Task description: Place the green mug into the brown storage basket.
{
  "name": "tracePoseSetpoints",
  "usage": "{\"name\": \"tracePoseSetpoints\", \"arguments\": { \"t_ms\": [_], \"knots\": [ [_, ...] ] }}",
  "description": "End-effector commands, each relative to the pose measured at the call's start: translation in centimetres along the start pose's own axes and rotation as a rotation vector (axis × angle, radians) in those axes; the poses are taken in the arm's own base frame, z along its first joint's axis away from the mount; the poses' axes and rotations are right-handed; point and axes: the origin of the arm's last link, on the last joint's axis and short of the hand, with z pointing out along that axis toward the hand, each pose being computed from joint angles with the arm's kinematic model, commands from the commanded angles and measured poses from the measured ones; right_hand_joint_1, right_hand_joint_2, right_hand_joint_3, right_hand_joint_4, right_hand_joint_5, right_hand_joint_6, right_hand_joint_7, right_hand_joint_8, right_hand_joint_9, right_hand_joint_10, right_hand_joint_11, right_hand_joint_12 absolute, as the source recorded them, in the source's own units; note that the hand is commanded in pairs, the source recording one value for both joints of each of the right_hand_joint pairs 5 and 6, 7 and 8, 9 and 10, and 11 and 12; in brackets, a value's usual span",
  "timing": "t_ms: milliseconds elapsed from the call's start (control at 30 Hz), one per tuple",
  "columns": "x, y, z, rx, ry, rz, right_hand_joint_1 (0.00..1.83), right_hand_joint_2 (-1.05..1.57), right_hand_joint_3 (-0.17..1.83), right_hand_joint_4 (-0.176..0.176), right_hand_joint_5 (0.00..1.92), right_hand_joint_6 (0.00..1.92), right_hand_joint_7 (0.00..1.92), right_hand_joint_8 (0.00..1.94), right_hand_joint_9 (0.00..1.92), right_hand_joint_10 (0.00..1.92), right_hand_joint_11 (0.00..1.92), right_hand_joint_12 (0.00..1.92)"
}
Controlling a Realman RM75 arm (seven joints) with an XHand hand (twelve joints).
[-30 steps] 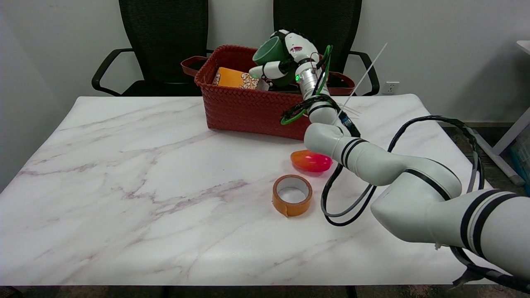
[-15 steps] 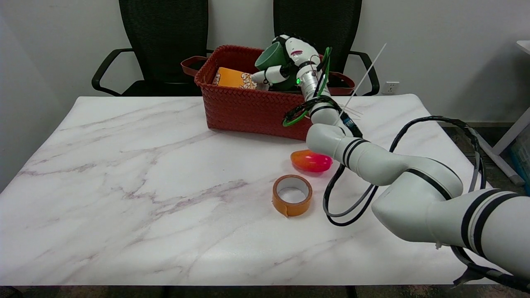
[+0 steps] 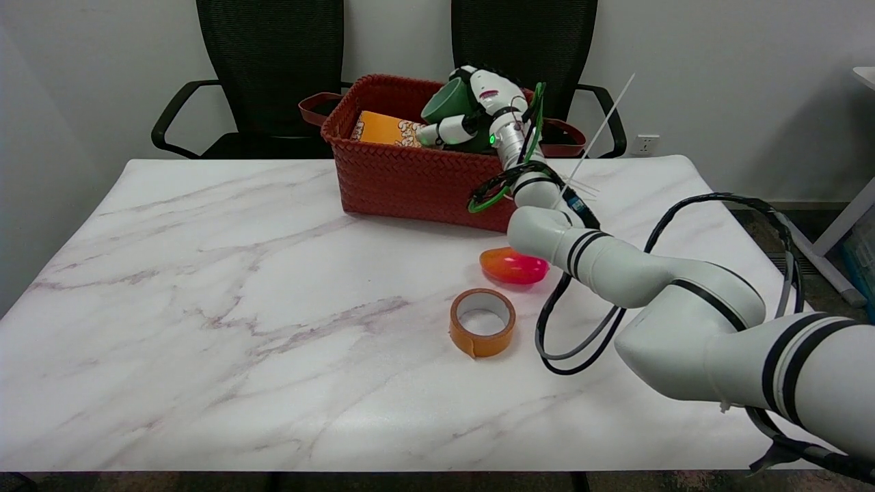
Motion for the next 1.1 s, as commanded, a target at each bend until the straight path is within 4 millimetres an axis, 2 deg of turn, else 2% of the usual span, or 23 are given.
{"name": "tracePoseSetpoints", "arguments": {
  "t_ms": [33,100,167,433,500,567,667,867,1033,1100],
  "knots": [
    [-1.0,0.4,-0.3,-0.007,-0.055,-0.001,0.84,0.51,-0.17,0.000,0.30,0.30,0.72,0.72,0.55,0.55,0.28,0.28],
    [-1.1,0.4,-0.3,-0.008,-0.061,-0.001,0.80,0.48,-0.17,0.000,0.20,0.20,0.58,0.58,0.49,0.49,0.31,0.31],
    [-1.1,0.4,-0.3,-0.008,-0.061,0.000,0.79,0.45,-0.17,0.000,0.16,0.16,0.52,0.52,0.46,0.46,0.36,0.36],
    [-0.6,0.3,-0.2,-0.015,-0.045,0.035,0.72,0.57,-0.17,0.000,0.09,0.09,0.40,0.40,0.36,0.36,0.47,0.47],
    [-0.3,0.7,-0.2,-0.036,-0.030,0.084,0.65,0.57,-0.17,0.000,0.07,0.07,0.36,0.36,0.33,0.33,0.44,0.44],
    [0.2,1.1,-0.2,-0.051,-0.006,0.134,0.52,0.62,-0.02,0.000,0.01,0.01,0.31,0.31,0.28,0.28,0.27,0.27],
    [1.7,1.4,-0.1,-0.046,0.049,0.226,0.47,0.66,0.07,0.000,0.00,0.00,0.26,0.26,0.23,0.23,0.18,0.18],
    [6.5,2.3,-0.2,0.010,0.159,0.371,0.40,0.73,0.31,0.000,0.00,0.00,0.21,0.21,0.18,0.18,0.10,0.10],
    [9.8,4.3,-1.8,0.025,0.234,0.467,0.39,0.77,0.38,0.000,0.00,0.00,0.20,0.20,0.16,0.16,0.12,0.12],
    [11.5,5.4,-3.0,0.030,0.298,0.481,0.39,0.79,0.38,0.000,0.00,0.00,0.19,0.19,0.16,0.16,0.13,0.13]
  ]
}}
